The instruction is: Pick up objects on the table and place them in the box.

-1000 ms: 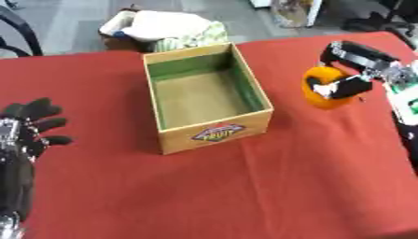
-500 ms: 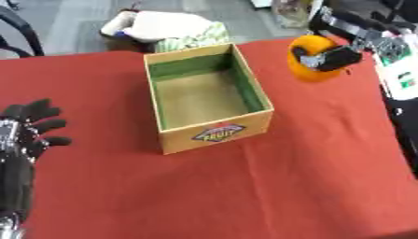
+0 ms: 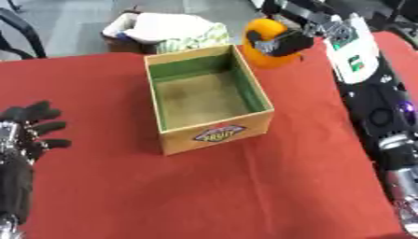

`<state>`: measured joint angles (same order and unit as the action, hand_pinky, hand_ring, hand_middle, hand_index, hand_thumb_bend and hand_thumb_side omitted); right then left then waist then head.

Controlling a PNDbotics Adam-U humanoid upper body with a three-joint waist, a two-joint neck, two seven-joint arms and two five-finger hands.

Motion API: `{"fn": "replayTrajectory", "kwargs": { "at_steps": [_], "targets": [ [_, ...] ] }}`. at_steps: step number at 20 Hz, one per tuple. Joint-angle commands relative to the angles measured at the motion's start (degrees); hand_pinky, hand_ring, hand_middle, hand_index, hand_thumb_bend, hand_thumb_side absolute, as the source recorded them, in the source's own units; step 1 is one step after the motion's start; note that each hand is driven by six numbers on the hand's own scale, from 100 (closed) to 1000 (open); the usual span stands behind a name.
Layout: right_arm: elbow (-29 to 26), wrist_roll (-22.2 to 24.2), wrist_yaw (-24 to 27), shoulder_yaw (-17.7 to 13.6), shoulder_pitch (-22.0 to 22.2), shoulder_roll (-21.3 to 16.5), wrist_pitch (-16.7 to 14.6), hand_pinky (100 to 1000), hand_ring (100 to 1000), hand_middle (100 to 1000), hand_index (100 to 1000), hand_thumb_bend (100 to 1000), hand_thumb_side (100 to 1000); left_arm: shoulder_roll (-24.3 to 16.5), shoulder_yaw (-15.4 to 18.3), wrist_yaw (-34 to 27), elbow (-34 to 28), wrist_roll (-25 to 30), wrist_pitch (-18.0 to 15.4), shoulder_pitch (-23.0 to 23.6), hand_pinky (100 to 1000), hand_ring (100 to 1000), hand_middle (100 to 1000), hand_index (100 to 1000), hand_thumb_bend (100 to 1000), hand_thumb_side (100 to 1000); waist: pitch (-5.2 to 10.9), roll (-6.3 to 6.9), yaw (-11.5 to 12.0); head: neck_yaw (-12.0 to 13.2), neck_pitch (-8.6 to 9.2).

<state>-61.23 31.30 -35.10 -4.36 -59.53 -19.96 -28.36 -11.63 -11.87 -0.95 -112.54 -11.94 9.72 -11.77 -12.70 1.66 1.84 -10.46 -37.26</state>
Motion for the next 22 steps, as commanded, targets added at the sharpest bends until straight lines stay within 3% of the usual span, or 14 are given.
{"fn": "replayTrajectory", "kwargs": {
  "at_steps": [1, 8, 13, 22],
  "targets": [
    [2.1, -1.4, -2.3, 0.5, -2.8, 1.7, -0.3, 574, 500, 173, 237, 100, 203, -0.5, -0.2, -0.3, -0.7, 0.3, -0.1, -0.4, 611, 729, 707, 830, 116, 1000, 1.23, 0.02, 0.1, -0.3, 0.26],
    [7.5, -5.8, -8.7, 1.9, -4.7, 5.7, -1.6, 583, 519, 204, 271, 100, 207, -0.4, -0.3, -0.4, -0.8, 0.5, 0.1, -0.5, 611, 727, 707, 829, 115, 1000, 1.26, 0.31, 0.3, -0.7, 0.26],
    [10.0, -8.5, -13.0, 2.7, -4.8, 7.1, -1.8, 610, 566, 343, 441, 100, 222, -0.4, -0.4, -0.4, -0.8, 0.7, 0.1, -0.5, 611, 726, 705, 828, 114, 1000, 1.26, 0.36, 0.3, -0.9, 0.27],
    [11.0, -12.7, -19.0, 4.0, -4.2, 7.7, -1.9, 625, 593, 438, 561, 100, 245, -0.3, -0.4, -0.4, -0.8, 0.8, 0.2, -0.6, 611, 723, 706, 829, 112, 1000, 1.27, 0.49, 0.3, -0.9, 0.35]
  ]
}}
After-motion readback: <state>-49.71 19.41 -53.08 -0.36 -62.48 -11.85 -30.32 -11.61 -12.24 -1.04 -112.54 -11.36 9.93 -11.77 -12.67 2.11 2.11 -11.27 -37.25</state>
